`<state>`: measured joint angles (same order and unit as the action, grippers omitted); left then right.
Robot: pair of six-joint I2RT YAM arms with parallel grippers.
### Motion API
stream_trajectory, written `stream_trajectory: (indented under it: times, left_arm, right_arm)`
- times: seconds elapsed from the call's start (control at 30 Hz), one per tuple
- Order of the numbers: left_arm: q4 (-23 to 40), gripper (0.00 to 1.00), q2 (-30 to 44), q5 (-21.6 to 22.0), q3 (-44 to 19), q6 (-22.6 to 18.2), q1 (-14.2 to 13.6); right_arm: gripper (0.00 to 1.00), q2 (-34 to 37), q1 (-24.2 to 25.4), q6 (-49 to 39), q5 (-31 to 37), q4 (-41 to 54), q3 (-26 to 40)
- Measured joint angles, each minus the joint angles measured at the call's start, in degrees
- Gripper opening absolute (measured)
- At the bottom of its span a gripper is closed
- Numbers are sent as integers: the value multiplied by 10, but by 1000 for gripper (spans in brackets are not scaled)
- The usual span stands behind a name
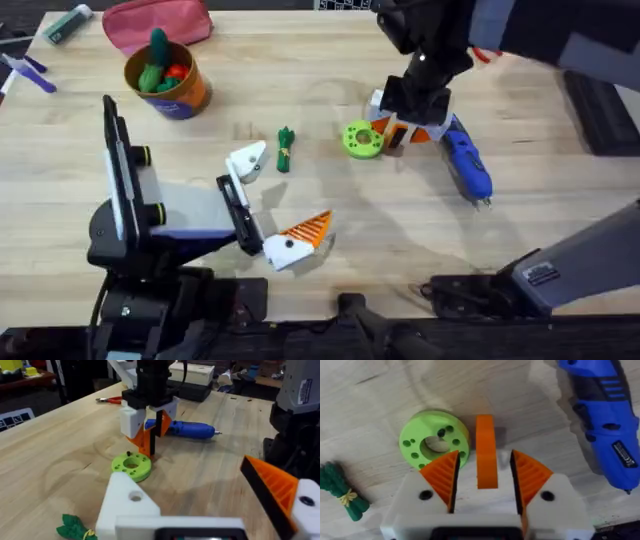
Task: Pick up the gripper from the table and insert it into the empty holder that is missing its gripper. Then pick up a screw, insert it into the mounting hole, and use the screwdriver to tighten it. Finally, clean up the table by picking up the vegetable and placing it into the bucket.
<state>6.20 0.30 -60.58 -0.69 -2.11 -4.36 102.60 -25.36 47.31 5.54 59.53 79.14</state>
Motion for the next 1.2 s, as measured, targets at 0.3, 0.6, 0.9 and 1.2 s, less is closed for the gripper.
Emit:
stream_trajectory:
  times: [0.3,0.6,0.9,1.2]
  left_arm:
    - [0,986,0,0,0,0,0]
    - [0,986,0,0,0,0,0]
    - [0,986,0,0,0,0,0]
    - [0,986,0,0,0,0,0]
  right_arm:
    - [578,0,0,0,0,-5,-2]
    - [404,0,0,0,0,-7,-2]
    - [367,0,0,0,7,-7,-2]
    - [292,0,0,0,9,-7,-2]
